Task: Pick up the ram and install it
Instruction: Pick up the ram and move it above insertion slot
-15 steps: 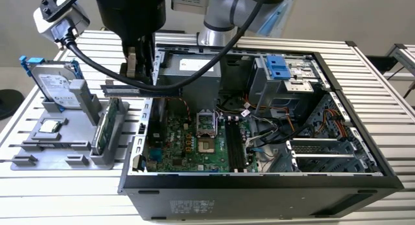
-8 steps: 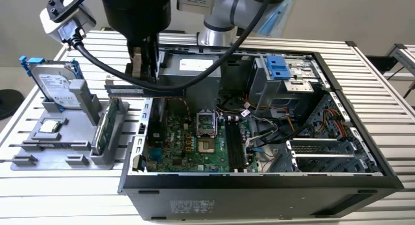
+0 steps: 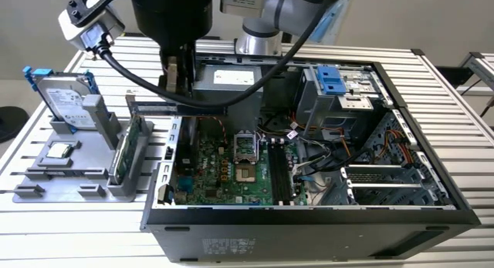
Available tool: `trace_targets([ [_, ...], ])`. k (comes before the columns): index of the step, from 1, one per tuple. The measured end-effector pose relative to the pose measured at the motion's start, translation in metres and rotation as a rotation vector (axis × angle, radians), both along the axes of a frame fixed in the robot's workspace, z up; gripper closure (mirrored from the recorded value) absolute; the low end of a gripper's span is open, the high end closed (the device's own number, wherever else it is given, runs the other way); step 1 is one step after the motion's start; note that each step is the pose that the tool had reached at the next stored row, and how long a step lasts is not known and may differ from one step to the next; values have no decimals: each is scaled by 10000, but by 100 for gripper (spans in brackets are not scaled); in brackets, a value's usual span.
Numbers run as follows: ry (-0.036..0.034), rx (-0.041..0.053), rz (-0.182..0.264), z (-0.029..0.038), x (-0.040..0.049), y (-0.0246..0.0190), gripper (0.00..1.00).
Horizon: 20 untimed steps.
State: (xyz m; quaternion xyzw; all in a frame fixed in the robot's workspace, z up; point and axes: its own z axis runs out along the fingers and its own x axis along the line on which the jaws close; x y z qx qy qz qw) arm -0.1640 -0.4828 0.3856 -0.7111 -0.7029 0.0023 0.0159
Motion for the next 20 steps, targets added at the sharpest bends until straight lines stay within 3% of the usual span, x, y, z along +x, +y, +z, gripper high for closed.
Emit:
trace_targets([
  [20,0,0,0,0,236,0,100],
])
